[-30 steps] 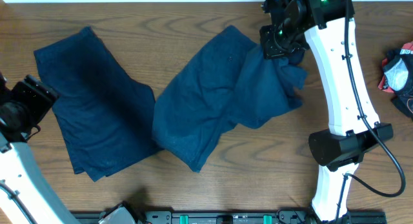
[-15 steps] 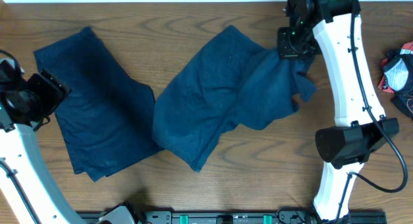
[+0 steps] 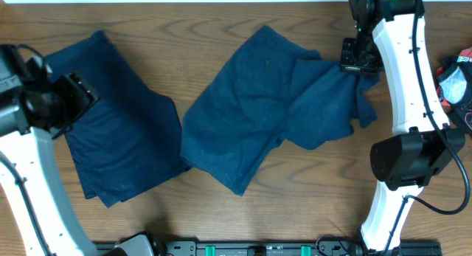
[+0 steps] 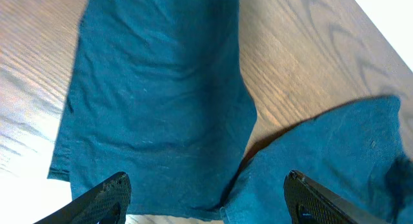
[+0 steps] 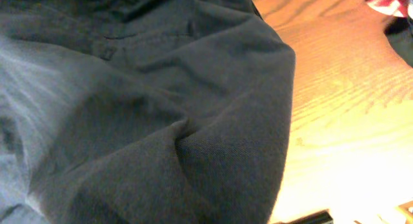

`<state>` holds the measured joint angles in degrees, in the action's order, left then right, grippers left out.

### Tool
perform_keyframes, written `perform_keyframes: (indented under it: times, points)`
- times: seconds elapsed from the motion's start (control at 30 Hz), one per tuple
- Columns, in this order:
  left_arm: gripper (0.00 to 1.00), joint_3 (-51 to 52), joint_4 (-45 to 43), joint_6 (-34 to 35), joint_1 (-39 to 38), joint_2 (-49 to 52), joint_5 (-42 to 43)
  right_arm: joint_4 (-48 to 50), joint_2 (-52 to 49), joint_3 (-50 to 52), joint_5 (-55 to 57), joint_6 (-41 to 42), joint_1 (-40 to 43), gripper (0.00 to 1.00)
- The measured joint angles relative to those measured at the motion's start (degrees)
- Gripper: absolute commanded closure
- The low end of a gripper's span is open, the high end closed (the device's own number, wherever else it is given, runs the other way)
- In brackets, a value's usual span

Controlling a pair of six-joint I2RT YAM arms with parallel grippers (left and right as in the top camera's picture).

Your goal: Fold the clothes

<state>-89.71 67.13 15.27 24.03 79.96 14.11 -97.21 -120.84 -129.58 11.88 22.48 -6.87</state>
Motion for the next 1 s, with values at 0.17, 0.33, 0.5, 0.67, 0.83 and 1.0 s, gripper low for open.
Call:
perform_keyframes:
  times: [0.17, 0.33, 0.5, 0.67, 0.83, 1.0]
  points:
    - [0.22, 0.00, -0.02, 0.00, -4.09, 3.41, 0.15, 0.00, 0.00, 2.78, 0.81, 0.98, 1.90, 0.99]
    - [0.22, 0.00, -0.11, -0.02, -8.41, 7.26, 0.31, 0.02, 0.00, 6.86, 1.18, 1.42, 3.76, 0.01]
    - [0.54, 0.00, -0.55, -0.13, -12.50, 10.91, 0.48, -0.02, 0.00, 8.98, 0.55, 0.92, 4.94, 0.01]
    - [0.93, 0.00, -0.68, -1.97, -15.41, 15.58, 1.03, -0.04, 0.00, 9.03, -2.82, -1.86, 4.44, 0.01]
    - [0.94, -0.04, -0.61, -5.01, -15.74, 23.65, 5.51, -0.02, 0.00, 9.07, -5.25, -4.66, 2.80, 0.01]
    - [0.94, -0.04, -0.72, -6.29, -16.02, 30.80, 7.67, 1.07, 0.00, 9.07, -6.99, -6.86, 0.13, 0.01]
